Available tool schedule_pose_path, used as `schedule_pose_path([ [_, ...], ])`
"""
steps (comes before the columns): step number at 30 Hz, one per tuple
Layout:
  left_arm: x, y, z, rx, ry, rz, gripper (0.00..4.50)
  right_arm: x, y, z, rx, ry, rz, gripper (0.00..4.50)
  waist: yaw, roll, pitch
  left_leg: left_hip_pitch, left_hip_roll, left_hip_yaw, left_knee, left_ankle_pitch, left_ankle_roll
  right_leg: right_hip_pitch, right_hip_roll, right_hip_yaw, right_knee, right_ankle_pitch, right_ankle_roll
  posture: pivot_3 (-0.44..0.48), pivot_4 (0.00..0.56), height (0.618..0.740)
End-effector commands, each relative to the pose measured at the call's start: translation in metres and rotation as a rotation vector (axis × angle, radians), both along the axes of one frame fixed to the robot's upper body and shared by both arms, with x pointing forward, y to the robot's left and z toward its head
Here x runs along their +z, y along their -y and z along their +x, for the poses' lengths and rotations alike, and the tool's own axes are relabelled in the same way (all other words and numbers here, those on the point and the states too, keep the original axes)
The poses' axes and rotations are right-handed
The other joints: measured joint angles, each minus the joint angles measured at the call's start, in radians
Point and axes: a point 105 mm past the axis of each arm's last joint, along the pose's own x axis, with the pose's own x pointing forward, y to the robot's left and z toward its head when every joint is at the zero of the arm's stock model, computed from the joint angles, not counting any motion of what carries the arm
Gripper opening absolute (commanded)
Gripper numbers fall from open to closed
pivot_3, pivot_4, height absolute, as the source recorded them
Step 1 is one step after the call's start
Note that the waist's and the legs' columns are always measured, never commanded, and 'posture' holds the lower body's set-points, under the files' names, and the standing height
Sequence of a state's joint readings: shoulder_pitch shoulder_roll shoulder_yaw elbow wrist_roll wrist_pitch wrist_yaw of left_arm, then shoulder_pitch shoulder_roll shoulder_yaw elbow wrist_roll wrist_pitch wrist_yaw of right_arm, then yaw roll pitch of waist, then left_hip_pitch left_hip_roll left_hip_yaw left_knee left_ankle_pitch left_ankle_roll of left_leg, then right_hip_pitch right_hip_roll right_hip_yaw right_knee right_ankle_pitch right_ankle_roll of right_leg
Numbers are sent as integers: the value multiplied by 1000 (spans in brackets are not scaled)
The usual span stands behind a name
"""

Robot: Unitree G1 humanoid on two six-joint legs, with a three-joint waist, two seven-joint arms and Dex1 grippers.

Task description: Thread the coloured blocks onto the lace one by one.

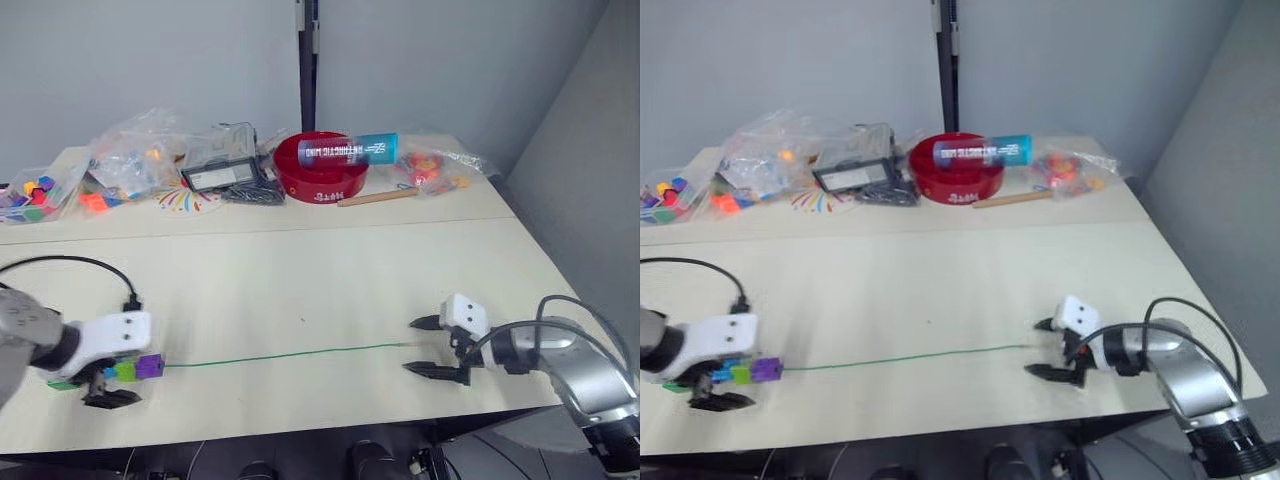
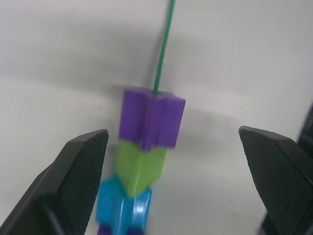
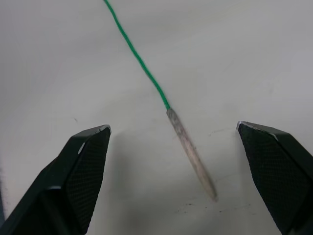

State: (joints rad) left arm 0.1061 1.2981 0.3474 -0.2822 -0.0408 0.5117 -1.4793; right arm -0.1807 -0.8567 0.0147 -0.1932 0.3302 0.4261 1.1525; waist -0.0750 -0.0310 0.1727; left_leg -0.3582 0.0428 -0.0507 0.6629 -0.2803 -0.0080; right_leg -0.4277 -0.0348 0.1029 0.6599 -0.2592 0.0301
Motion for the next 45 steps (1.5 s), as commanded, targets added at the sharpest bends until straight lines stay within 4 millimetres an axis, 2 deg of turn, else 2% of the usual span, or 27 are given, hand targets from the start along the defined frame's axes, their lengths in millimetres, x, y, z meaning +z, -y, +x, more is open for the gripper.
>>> schedule_pose_path([
  [1,26,-2,-8,53,74,-101,4500,27,0,-7,-10,40,85,4462,6,0,0,0,0,0,0,0,0,1,0,-1,-2,0,0,0,150,740],
  [6,35,-5,-11,205,302,-495,4500,38,4,-12,-131,53,204,4462,9,1,1,2,0,-1,0,0,0,5,0,-2,-3,0,0,0,150,740],
  [8,31,-19,-12,270,441,-585,4500,34,12,-12,-218,68,231,4462,10,-1,0,3,0,-1,0,0,0,5,-1,-3,-3,0,0,0,150,740],
  [12,12,-43,-27,420,499,-724,4500,21,37,-13,-383,80,249,4462,12,-3,0,4,0,-1,0,0,0,6,-1,-3,-3,0,0,0,150,740],
  [15,-7,-53,-38,491,493,-721,4500,11,58,-17,-477,83,247,4462,12,-3,0,4,-1,-1,0,0,-1,7,-3,-3,-3,0,0,0,150,740],
  [24,-30,-66,-48,571,475,-719,4500,-1,99,-21,-587,127,171,4462,10,-4,0,6,-2,0,0,1,-2,9,-4,-3,-4,0,0,0,150,740],
  [35,-44,-70,-51,620,472,-714,4500,-5,99,-16,-565,118,172,4462,6,-4,0,6,-2,-1,0,1,-2,8,-4,-2,-4,0,0,0,150,740],
  [45,-47,-74,-54,642,479,-695,4500,-8,95,-17,-562,116,176,4462,6,-4,0,5,-2,0,0,1,-2,9,-4,-2,-4,0,0,0,150,740],
])
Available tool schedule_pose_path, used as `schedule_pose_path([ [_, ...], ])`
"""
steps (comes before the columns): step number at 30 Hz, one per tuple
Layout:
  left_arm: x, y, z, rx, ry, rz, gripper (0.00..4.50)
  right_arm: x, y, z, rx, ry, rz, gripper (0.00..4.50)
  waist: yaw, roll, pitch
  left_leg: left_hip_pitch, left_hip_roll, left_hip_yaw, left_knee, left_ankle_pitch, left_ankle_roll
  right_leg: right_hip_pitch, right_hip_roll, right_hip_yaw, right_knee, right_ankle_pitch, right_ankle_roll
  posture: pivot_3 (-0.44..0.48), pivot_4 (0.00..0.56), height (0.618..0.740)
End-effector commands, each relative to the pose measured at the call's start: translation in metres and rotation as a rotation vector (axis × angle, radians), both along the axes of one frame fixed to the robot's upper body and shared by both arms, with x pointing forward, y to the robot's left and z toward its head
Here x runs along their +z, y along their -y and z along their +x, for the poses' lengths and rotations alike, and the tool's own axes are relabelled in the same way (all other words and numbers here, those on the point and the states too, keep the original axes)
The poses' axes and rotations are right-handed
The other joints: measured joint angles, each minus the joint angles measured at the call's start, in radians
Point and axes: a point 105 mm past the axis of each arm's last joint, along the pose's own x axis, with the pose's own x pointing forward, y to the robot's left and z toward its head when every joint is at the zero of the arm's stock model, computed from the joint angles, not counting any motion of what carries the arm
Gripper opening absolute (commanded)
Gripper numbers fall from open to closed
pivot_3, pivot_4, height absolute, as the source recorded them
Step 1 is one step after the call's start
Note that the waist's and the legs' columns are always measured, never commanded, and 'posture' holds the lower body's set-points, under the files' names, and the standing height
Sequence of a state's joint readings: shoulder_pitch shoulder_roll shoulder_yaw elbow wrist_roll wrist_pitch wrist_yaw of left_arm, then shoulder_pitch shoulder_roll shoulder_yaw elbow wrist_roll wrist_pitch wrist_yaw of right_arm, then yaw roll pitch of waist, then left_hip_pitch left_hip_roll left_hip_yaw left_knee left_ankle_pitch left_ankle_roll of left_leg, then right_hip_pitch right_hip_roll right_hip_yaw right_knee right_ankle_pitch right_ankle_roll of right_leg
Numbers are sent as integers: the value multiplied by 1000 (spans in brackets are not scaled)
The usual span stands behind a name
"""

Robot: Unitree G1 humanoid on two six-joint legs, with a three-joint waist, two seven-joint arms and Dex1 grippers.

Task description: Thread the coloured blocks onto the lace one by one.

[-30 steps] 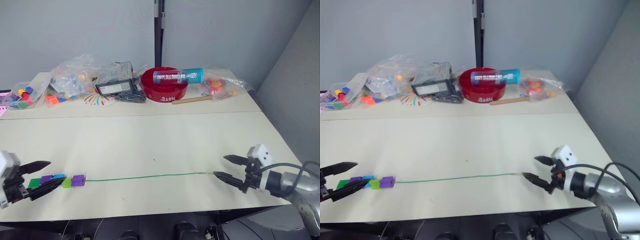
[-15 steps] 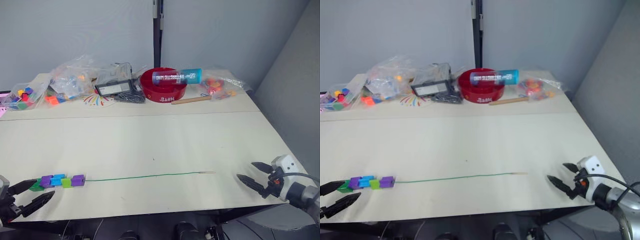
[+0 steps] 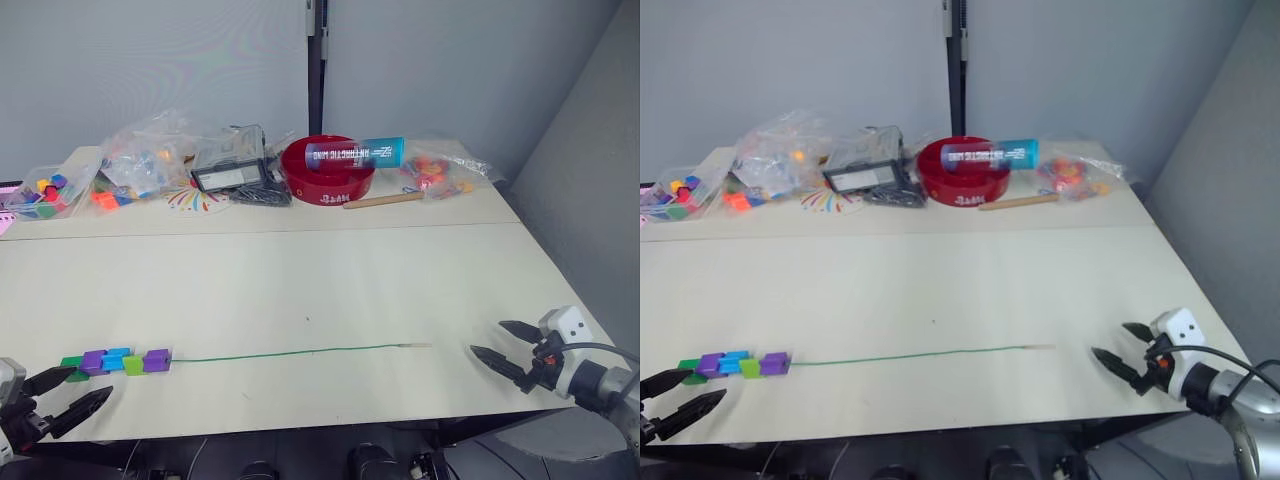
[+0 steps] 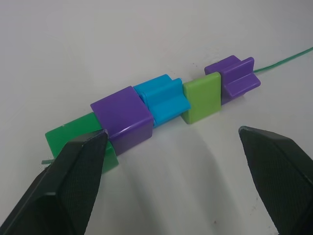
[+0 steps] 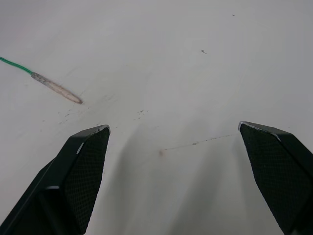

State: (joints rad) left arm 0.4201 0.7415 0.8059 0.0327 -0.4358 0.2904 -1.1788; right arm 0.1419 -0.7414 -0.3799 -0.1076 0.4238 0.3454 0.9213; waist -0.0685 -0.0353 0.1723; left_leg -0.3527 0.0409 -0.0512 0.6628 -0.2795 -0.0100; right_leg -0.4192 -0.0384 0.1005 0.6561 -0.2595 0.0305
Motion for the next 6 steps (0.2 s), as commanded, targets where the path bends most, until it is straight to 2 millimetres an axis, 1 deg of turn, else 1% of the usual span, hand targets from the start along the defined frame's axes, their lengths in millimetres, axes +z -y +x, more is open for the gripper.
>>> schedule_pose_path([
  [1,6,-5,-2,12,21,20,4500,6,-1,0,8,29,-10,4462,0,0,0,0,0,0,0,0,0,0,0,0,0,0,0,0,150,740],
  [6,6,-3,0,11,29,27,4500,6,-3,1,11,30,-6,4462,0,0,0,0,0,0,0,0,0,0,0,0,0,0,0,0,150,740],
])
